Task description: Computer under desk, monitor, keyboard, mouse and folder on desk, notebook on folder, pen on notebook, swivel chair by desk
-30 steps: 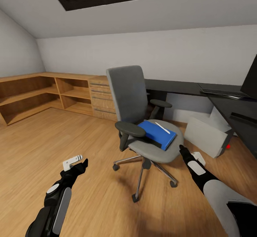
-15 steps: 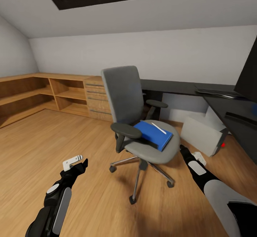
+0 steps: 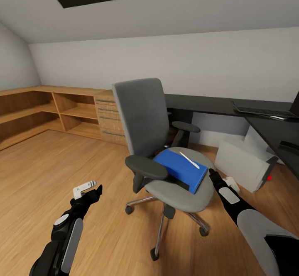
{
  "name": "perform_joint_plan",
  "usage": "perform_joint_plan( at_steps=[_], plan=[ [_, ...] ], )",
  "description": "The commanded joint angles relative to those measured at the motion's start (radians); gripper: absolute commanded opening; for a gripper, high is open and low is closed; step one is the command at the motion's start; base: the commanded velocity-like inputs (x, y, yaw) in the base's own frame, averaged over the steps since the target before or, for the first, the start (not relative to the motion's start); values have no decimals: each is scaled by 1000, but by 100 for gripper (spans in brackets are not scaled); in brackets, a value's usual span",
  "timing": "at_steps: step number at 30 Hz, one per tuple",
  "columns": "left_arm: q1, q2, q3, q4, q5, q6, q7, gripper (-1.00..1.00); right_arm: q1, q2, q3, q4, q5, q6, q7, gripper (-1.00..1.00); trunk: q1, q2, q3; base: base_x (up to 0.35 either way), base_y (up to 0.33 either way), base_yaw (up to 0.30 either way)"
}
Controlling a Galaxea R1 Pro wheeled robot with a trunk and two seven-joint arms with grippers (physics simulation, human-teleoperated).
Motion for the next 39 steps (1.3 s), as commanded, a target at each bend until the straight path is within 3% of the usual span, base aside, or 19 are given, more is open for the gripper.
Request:
perform_joint_plan(
  at_steps=[1, 19, 39],
  plan=[
    [-1, -1, 1, -1, 10, 5, 5, 100, 0, 0, -1, 0, -5, -2, 0, 100, 0, 0, -1, 240, 0, 97],
    [-1, -1, 1, -1, 11, 5, 6, 100, 0, 1, 0, -1, -5, -4, 0, 100, 0, 0, -1, 20, 0, 258],
    [-1, -1, -1, 18, 12, 5, 10, 100, 0, 2, 1, -1, -5, -5, 0, 100, 0, 0, -1, 128, 43, 269]
  ],
)
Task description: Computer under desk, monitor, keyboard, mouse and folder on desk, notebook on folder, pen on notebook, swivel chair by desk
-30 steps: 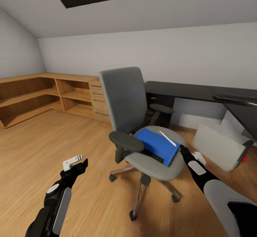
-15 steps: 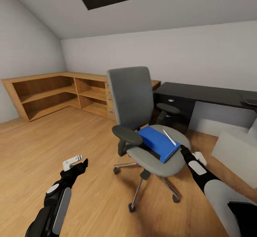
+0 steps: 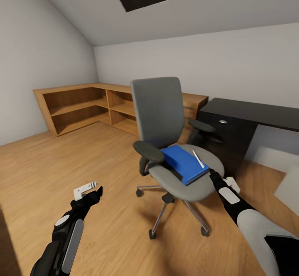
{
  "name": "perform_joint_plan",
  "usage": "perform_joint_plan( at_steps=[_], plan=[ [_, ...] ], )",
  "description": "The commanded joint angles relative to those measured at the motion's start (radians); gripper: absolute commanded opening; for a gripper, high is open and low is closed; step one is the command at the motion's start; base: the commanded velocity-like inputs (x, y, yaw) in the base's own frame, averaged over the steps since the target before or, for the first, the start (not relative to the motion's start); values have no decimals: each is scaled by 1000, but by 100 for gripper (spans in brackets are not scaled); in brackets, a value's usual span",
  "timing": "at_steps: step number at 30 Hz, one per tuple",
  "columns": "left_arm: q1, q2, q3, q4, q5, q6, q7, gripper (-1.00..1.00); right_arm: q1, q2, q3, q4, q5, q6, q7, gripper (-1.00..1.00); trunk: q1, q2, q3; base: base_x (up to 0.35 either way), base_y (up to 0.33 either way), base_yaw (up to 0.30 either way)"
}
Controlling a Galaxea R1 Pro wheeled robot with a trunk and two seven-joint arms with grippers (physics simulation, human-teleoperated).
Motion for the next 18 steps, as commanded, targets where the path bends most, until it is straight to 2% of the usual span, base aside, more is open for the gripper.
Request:
perform_joint_plan(
  at_steps=[1, 5, 13, 18],
  plan=[
    [-1, -1, 0, 0, 10, 4, 5, 100, -1, 3, 7, -2, -10, -2, 6, 100, 0, 0, -1, 255, 72, 269],
    [-1, -1, 0, 0, 10, 4, 4, 100, -1, 3, 7, -2, -9, -2, 6, 100, 0, 0, -1, 241, 74, 269],
    [-1, -2, 0, 0, 10, 4, 1, 100, -1, 5, 7, 0, -8, -20, 6, 100, 0, 0, -1, 63, 9, 269],
    [-1, -2, 0, 0, 11, 3, -2, 100, -1, 5, 9, -1, -8, -21, 7, 100, 0, 0, -1, 285, 68, 269]
  ],
)
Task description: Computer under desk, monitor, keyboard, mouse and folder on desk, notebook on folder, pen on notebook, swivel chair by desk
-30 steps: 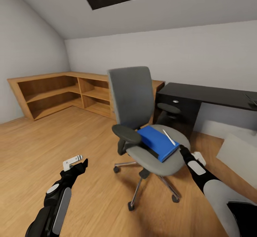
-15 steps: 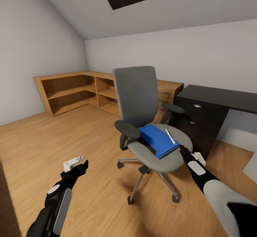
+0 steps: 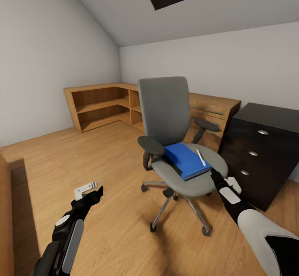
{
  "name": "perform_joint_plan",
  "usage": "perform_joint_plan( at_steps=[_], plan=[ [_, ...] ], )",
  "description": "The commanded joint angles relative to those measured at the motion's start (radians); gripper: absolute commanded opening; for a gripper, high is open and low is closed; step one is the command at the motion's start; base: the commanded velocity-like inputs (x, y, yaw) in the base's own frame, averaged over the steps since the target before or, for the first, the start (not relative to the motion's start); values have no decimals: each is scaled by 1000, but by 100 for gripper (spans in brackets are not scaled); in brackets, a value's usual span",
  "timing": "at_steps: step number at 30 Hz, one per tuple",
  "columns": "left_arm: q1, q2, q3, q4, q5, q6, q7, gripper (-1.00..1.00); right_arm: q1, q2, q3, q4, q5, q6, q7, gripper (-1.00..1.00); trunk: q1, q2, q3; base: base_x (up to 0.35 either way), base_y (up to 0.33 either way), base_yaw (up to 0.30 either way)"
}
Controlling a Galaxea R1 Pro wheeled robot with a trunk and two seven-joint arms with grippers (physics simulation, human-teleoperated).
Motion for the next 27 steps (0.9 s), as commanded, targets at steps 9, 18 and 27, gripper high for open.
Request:
perform_joint_plan(
  at_steps=[9, 18, 27],
  plan=[
    [-1, -1, 0, 3, 9, 5, 3, 100, 0, 10, 14, 0, -10, -2, 5, 100, 0, 0, -1, 302, 22, 269],
    [-1, -1, -4, 39, 6, 4, 5, 100, 0, 9, 14, -2, -10, -2, 6, 100, 0, 0, -1, 123, 0, 269],
    [-1, 0, -4, 39, 6, 4, 5, 100, 0, 9, 14, -2, -10, -2, 7, 100, 0, 0, -1, 323, 0, 240]
  ],
)
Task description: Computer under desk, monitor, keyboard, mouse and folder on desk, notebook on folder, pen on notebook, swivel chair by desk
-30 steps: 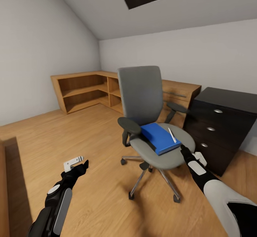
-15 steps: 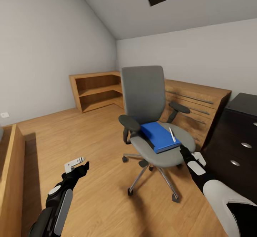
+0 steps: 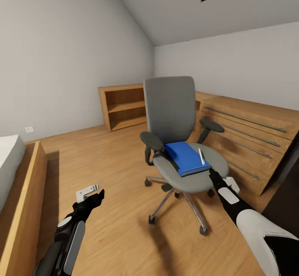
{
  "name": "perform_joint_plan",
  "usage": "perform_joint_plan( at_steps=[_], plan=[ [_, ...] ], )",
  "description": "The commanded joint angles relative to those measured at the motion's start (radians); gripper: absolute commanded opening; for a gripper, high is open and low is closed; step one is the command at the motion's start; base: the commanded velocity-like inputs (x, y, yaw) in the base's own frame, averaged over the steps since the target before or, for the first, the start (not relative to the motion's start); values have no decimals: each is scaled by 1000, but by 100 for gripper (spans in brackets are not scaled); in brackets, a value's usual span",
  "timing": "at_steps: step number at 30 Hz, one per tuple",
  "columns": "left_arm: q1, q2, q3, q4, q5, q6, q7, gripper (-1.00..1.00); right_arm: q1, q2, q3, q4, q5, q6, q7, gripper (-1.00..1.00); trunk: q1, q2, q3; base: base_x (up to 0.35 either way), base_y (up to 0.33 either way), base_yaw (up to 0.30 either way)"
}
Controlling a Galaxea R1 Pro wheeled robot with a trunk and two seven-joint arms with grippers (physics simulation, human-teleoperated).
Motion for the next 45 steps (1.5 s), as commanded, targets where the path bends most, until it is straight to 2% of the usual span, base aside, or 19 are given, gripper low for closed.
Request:
perform_joint_plan(
  at_steps=[1, 10, 35, 42, 45],
  plan=[
    [-1, 0, 1, -1, 11, 5, 5, 100, -1, 0, 3, -2, -1, -1, 4, 100, 0, 0, -1, 326, 0, 62],
    [-1, -1, 0, -1, 10, 5, 4, 100, -1, -1, 3, -2, -1, -1, 4, 100, 0, 0, -1, 75, 0, 11],
    [-1, -1, 0, -1, 9, 5, 5, 100, -1, -1, 3, 5, -1, -1, 2, 100, 0, 0, -1, -320, -17, 0],
    [-1, -1, 0, -1, 11, 4, 5, 100, -1, -1, 3, 5, 0, -2, 2, 100, 0, 0, -1, -134, -24, 0],
    [-1, -2, 0, -1, 11, 5, 7, 100, -1, 0, 5, 6, 6, -6, 2, 100, -1, 0, 11, -10, -2, 0]
  ],
)
